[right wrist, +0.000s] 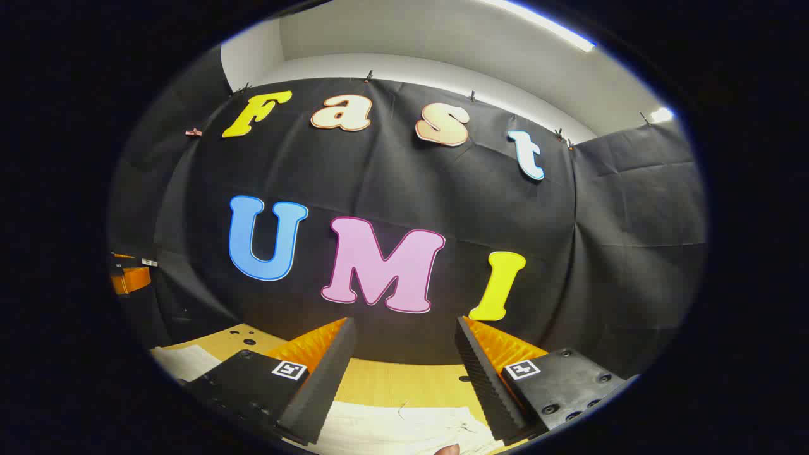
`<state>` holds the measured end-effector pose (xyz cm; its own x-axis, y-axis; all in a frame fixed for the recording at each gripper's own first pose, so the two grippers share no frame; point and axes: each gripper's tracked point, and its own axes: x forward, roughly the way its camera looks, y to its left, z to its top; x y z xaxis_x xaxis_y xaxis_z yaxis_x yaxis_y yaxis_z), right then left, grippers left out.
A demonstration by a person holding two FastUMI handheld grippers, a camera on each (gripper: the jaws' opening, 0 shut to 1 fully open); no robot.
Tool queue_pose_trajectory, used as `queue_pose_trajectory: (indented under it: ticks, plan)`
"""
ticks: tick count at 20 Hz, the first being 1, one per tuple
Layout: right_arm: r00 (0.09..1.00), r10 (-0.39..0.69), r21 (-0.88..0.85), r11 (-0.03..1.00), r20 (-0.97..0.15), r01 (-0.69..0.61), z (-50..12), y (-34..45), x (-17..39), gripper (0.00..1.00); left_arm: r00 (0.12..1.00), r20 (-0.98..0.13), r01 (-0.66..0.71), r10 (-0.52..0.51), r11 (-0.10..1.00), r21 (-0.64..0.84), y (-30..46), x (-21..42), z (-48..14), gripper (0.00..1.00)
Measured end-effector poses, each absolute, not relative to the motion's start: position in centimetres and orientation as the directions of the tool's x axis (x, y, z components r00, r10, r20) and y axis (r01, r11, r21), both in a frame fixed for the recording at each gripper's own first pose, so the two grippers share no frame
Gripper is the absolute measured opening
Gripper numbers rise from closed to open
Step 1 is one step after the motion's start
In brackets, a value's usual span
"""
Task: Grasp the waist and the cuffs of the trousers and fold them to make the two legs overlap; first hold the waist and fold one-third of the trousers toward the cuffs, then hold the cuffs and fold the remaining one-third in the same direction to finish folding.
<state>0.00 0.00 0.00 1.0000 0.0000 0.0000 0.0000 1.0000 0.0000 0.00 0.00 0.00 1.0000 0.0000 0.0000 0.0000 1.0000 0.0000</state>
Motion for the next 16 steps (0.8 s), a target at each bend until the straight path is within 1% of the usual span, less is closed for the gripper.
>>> queue_pose_trajectory:
  ticks: [8,16]
  plan:
    - [1.000,0.008,-0.005,1.000,-0.002,-0.008,0.2,0.3,-0.4,0.97,1.000,-0.009,-0.019,0.019,1.000,0.005,0.6,-0.8,-0.2,0.95]
    - [0.997,0.076,-0.056,0.996,0.013,-0.075,0.1,2.4,0.5,0.97,0.997,-0.019,-0.078,0.078,0.997,-0.001,2.1,-1.8,-0.4,0.95]
